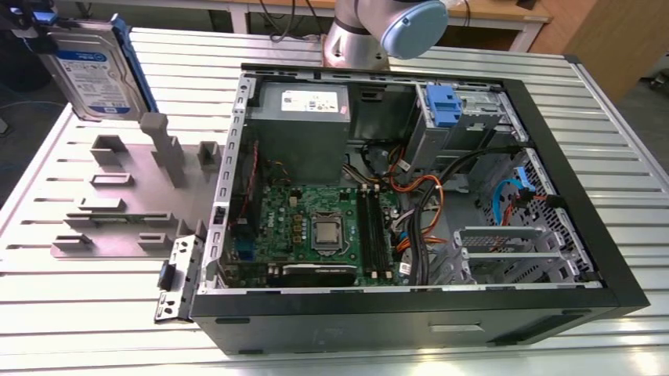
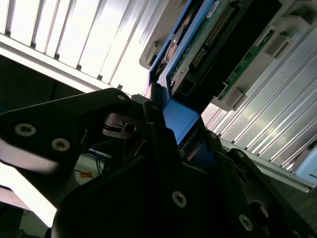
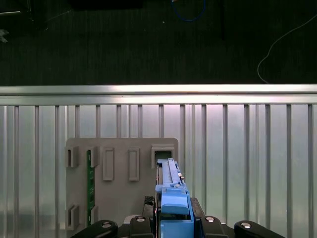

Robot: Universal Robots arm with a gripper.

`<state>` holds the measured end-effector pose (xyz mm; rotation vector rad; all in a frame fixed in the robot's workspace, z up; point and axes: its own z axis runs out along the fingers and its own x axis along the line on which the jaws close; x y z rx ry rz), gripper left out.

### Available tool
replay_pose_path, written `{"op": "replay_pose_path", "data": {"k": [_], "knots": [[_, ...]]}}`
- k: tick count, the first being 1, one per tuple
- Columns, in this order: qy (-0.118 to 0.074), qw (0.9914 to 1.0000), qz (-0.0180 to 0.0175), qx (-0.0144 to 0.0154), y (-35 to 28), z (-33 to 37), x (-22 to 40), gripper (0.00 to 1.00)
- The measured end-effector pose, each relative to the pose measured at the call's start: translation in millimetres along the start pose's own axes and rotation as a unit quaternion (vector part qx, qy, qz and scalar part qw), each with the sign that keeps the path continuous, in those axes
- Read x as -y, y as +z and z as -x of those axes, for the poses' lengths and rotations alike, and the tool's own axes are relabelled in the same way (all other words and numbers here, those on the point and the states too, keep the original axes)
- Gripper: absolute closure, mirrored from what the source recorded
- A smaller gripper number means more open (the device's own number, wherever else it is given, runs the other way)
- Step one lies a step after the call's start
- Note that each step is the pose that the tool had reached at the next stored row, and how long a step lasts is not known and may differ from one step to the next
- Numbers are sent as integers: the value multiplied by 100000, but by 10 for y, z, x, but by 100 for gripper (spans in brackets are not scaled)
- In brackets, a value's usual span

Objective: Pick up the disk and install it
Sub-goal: 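Pick up the disk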

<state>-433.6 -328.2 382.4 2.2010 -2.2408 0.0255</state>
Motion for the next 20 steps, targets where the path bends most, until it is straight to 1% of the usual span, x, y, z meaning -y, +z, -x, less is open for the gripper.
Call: {"op": "replay_pose_path", "data": {"k": [20], "knots": [[1, 100000, -2, 3, -49, 0, 1, 64]]}}
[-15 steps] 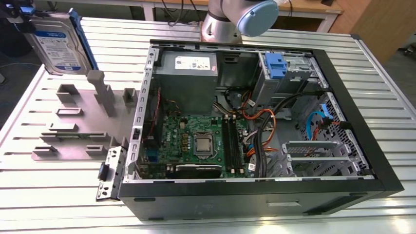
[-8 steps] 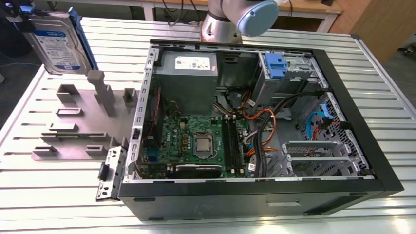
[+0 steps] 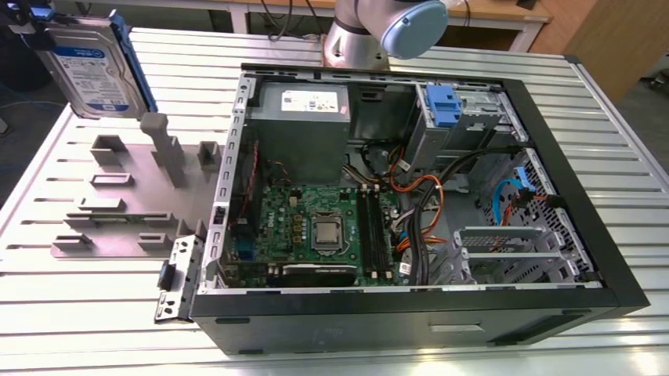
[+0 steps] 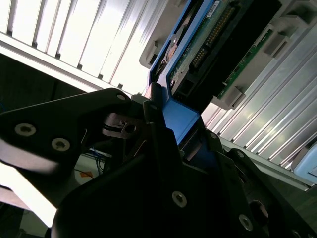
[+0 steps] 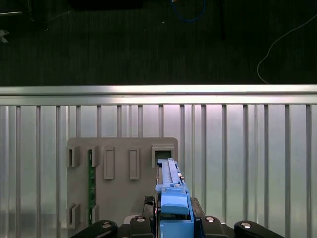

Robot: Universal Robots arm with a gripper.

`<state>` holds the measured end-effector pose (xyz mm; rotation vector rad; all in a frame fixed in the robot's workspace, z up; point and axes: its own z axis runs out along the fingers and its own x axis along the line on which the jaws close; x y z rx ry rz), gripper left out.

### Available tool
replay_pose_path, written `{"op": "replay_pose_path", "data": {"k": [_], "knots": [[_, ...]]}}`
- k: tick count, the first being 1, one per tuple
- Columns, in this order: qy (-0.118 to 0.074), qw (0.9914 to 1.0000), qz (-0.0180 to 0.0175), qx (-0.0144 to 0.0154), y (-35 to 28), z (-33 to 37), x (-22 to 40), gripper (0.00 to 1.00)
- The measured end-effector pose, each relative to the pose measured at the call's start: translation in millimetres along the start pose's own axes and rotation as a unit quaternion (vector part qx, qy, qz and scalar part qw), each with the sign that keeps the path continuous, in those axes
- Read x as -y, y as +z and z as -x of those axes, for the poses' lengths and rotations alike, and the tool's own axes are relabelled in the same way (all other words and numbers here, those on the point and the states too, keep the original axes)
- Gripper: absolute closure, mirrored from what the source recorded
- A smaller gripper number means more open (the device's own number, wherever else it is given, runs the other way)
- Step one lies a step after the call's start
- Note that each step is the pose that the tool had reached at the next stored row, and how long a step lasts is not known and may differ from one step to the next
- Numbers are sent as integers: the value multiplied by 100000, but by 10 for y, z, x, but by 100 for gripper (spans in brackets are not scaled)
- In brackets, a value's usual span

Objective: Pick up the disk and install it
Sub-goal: 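Pick up the disk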

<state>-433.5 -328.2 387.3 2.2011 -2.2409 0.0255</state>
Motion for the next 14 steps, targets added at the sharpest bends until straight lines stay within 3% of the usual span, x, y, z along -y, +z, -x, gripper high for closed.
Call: {"op": "replay_pose_path", "data": {"k": [14], "knots": [[-1, 100000, -1, -1, -54, -1, 1, 64]]}}
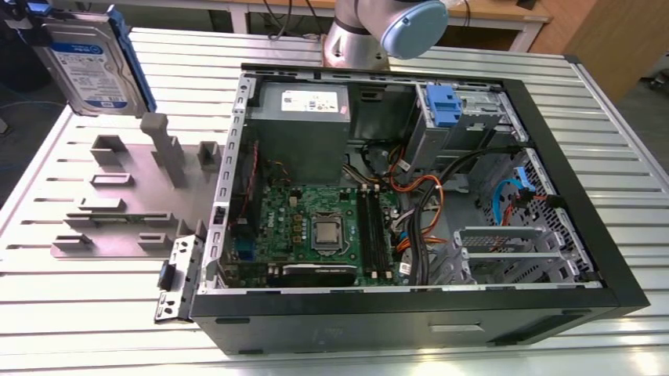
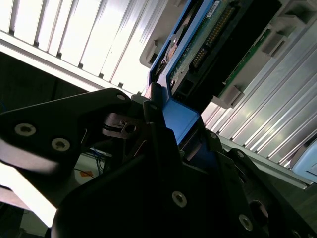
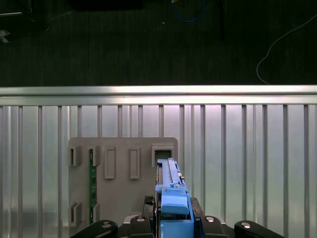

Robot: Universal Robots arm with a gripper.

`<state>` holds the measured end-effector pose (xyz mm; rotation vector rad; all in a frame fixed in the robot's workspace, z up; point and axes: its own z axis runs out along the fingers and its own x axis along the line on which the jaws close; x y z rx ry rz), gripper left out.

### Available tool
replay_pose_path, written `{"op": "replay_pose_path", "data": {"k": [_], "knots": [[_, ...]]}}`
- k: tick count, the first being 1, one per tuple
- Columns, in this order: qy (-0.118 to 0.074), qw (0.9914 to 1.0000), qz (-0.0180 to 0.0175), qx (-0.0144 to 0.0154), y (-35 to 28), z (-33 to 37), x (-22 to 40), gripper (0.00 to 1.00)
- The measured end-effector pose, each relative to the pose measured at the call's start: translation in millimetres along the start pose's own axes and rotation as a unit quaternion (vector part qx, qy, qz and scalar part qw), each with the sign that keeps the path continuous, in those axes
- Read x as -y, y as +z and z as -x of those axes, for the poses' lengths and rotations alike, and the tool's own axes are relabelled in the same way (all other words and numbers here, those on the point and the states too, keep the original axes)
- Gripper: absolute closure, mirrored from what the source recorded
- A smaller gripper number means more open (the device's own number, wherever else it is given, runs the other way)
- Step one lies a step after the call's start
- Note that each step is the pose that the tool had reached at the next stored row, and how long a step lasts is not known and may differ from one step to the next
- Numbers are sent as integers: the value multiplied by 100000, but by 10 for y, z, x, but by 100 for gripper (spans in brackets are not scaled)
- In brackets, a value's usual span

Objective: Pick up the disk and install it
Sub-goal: 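Pick up the disk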

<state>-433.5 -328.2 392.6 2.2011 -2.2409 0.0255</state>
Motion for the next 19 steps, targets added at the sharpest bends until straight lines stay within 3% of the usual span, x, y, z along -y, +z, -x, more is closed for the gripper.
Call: {"op": "replay_pose_path", "data": {"k": [13, 15, 19], "knots": [[-1, 100000, 3, -1, -26, 0, 0, 64], [1, 100000, 4, -1, -70, -1, 1, 64], [1, 100000, 5, -2, -77, -1, 1, 64]]}}
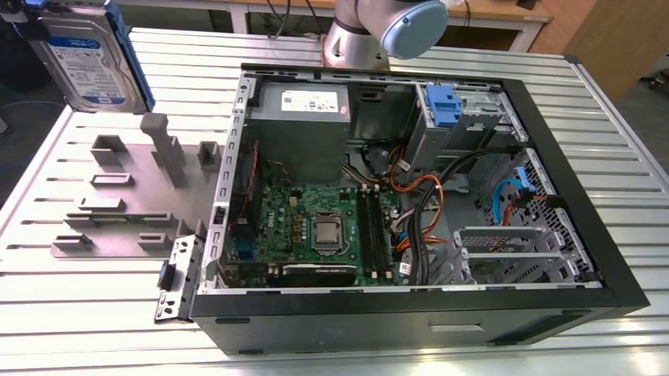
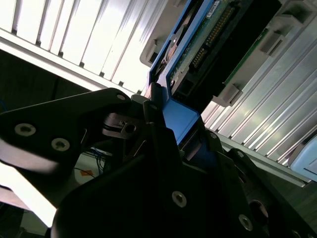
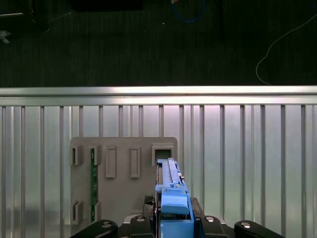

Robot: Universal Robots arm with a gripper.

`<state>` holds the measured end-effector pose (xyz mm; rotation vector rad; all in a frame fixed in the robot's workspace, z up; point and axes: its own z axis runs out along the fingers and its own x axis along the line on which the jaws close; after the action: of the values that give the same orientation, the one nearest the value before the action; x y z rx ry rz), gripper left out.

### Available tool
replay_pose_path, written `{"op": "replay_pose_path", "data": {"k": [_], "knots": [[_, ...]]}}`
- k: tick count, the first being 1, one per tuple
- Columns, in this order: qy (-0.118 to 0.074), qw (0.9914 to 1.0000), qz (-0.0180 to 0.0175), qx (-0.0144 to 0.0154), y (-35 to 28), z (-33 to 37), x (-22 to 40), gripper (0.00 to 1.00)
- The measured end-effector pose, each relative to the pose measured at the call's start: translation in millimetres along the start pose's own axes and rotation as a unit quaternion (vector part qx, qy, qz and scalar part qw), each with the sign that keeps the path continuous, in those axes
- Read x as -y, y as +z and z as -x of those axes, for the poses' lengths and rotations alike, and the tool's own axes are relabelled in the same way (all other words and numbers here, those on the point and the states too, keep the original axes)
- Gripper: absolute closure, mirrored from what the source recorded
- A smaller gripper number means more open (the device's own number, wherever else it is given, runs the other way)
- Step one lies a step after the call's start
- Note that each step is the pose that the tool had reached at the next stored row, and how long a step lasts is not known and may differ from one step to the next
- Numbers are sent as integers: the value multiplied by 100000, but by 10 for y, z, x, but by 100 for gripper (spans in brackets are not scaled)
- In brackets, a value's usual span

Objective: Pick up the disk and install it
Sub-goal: 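Pick up the disk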

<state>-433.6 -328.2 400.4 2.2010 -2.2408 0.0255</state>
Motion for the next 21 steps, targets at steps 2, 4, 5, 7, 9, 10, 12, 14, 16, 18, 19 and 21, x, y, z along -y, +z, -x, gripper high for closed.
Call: {"op": "replay_pose_path", "data": {"k": [2, 4, 5, 7, 9, 10, 12, 14, 16, 18, 19, 21], "knots": [[-1, 100000, -8, 4, -2, 0, 0, 64], [-1, 100000, 5, -1, -10, 0, 0, 64], [-2, 100000, 6, -2, -16, 0, 0, 64], [-2, 100000, -2, 0, -30, 0, 1, 64], [0, 100000, -5, 5, -41, 0, 0, 64], [-1, 100000, -8, 0, -44, -1, 0, 64], [-1, 100000, -7, 2, -50, -1, 1, 64], [-3, 100000, -6, 3, -55, -1, 1, 64], [-1, 100000, -7, 3, -58, -1, 1, 64], [-2, 100000, -3, 2, -62, -1, 1, 64], [-3, 100000, -4, 1, -63, -1, 1, 64], [0, 100000, -5, 3, -77, -1, 1, 64]]}}
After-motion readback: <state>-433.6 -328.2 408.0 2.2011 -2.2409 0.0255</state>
